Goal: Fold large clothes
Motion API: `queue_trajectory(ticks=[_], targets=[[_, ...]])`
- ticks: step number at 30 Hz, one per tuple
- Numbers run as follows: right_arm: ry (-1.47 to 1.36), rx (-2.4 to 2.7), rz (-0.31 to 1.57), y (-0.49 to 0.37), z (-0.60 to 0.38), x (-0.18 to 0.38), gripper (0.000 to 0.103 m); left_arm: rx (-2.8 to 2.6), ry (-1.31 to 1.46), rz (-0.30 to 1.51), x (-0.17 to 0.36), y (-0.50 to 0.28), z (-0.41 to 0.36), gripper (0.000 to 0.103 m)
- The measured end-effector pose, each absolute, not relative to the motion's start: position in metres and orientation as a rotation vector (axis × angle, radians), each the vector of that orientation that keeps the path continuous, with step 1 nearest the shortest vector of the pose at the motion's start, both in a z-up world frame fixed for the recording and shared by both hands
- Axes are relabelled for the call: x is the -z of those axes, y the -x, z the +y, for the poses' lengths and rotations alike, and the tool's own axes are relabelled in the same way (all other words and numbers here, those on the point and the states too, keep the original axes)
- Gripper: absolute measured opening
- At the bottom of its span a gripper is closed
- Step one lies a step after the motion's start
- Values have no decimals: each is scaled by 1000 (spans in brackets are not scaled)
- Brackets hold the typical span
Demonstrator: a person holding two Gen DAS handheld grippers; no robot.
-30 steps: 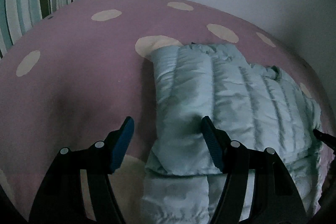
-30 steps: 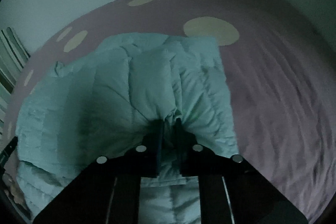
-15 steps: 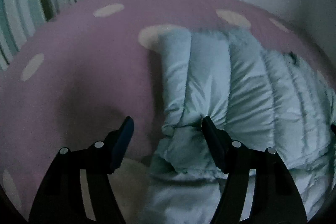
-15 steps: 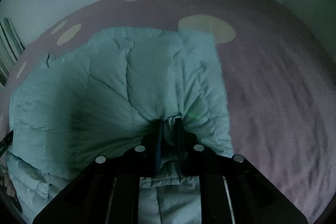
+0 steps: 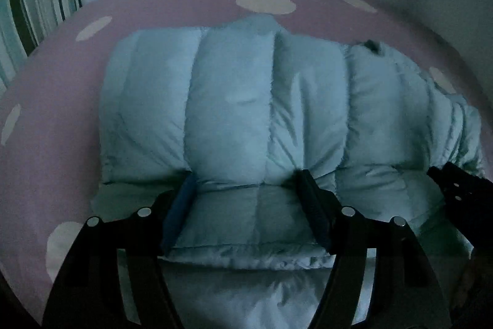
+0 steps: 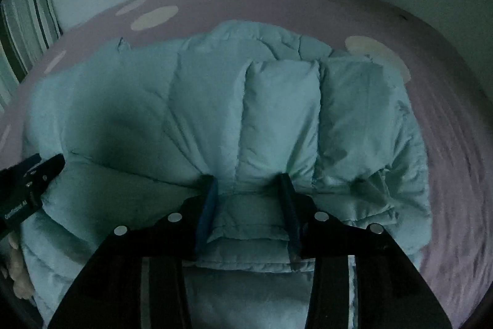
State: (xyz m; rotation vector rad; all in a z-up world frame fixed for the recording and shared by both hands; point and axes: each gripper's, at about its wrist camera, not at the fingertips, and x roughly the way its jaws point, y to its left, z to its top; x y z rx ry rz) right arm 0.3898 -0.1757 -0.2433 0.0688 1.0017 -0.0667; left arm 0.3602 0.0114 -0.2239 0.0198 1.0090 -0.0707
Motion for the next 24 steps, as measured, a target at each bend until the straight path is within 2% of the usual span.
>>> queue_trajectory(ticks=[10, 14, 20, 24], targets=[[-113, 50, 895, -408, -180, 198, 42, 93, 76, 886, 176, -372, 11, 68], [-109, 54, 902, -432, -178, 205, 42, 92, 82, 938, 191, -406, 4, 68], [-59, 61, 998, -462, -171, 246, 44, 57, -26, 1005, 228, -425, -13, 70], [-56, 58, 974, -455, -169, 233, 45, 66, -23, 983, 219, -419, -9, 70]])
